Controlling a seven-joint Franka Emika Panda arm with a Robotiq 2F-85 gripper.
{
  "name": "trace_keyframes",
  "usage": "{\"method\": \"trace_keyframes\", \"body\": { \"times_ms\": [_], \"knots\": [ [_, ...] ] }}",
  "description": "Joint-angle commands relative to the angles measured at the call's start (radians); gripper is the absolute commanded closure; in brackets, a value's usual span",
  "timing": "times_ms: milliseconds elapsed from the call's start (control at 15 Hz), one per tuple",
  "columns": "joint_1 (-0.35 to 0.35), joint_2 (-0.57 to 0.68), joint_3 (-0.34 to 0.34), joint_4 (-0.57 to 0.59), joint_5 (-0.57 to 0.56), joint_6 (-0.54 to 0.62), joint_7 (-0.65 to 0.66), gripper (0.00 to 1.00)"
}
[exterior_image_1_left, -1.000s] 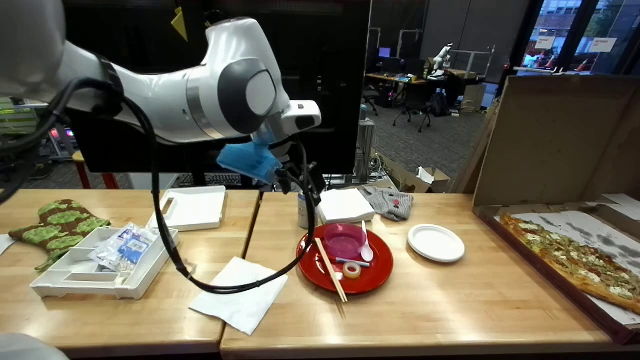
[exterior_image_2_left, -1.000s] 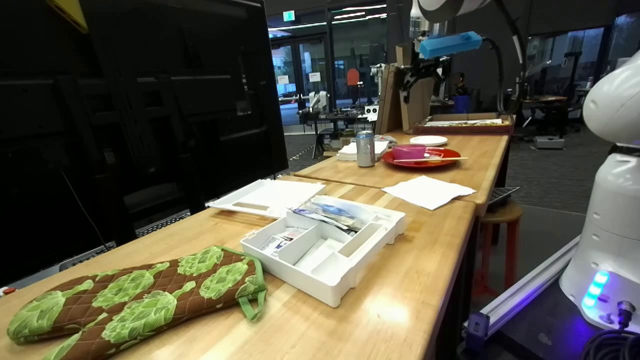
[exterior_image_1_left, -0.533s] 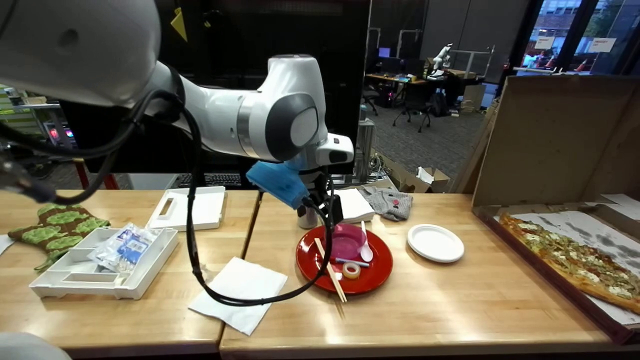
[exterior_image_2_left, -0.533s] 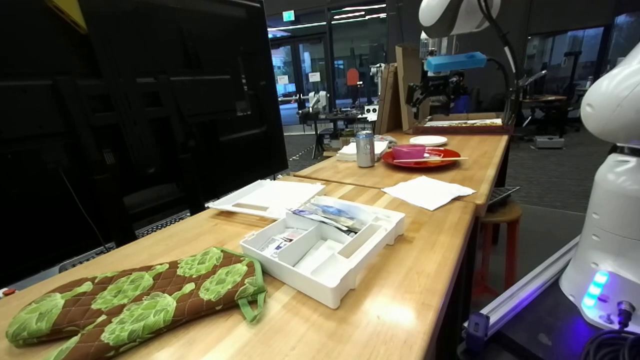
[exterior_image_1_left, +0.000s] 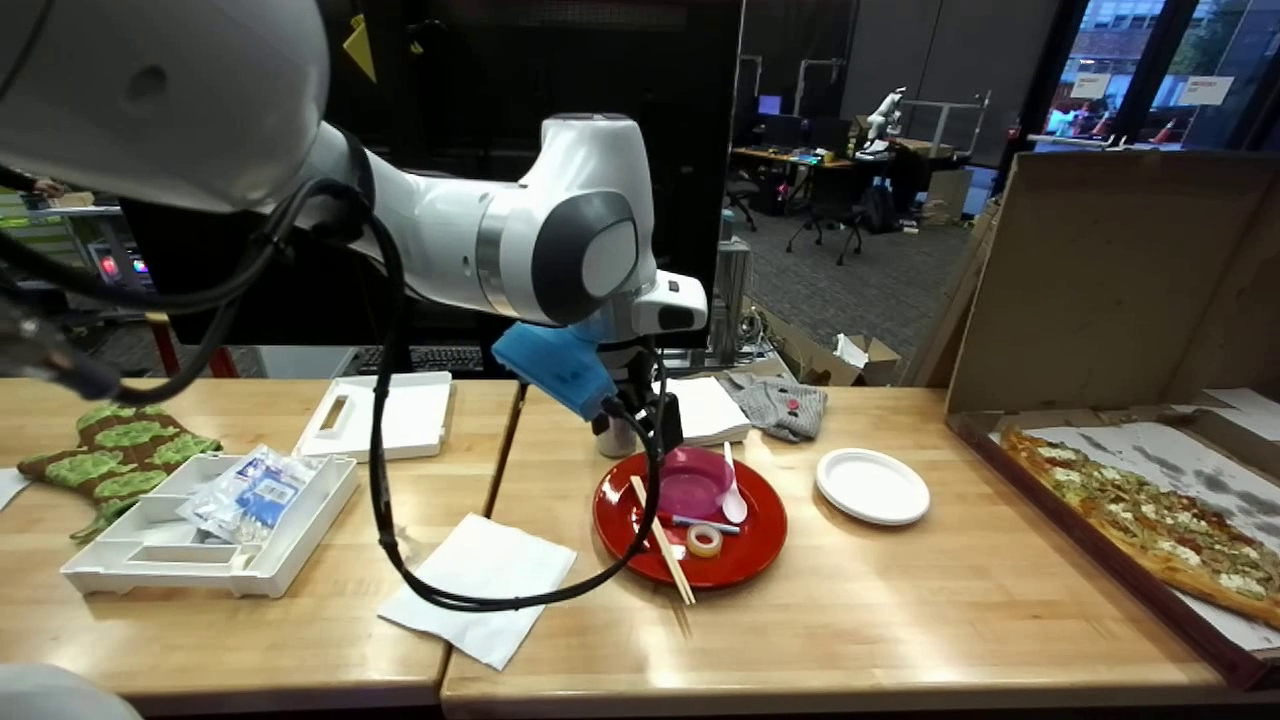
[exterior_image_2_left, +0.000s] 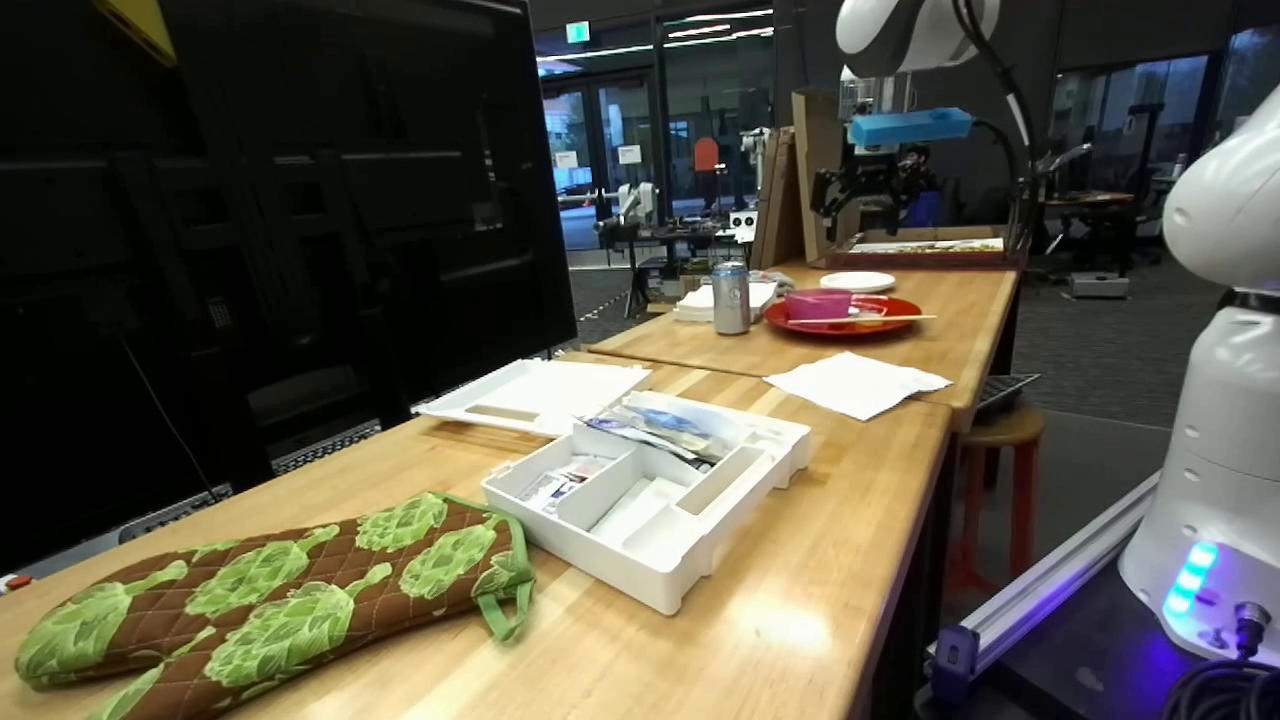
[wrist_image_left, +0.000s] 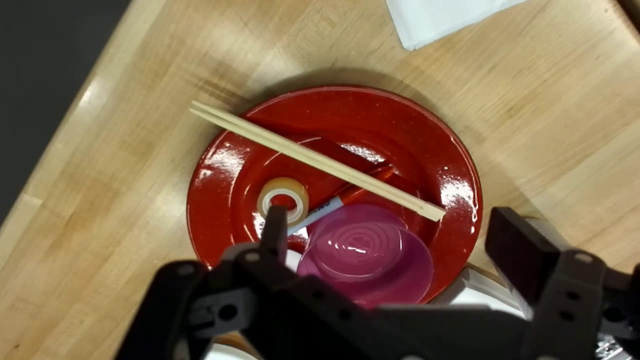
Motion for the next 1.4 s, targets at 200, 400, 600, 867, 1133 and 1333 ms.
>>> {"method": "trace_keyframes", "body": {
  "times_ms": [200,400,600,867,1133,1333],
  "knots": [
    [0.034,0.126,-0.111,0.041,0.304,0.025,-0.092,0.0],
    [0.034,0.175,-0.139,0.033,0.454,0.097,-0.105,0.0],
    [0.041,0.232,-0.141,0.024,0.573,0.198,-0.111,0.0],
    [0.058,0.305,-0.124,0.021,0.676,0.294,-0.112,0.0],
    [0.061,0.312,-0.111,-0.01,0.665,0.366,-0.074,0.0],
    [0.058,0.27,-0.112,-0.058,0.659,0.425,-0.056,0.0]
  ]
}}
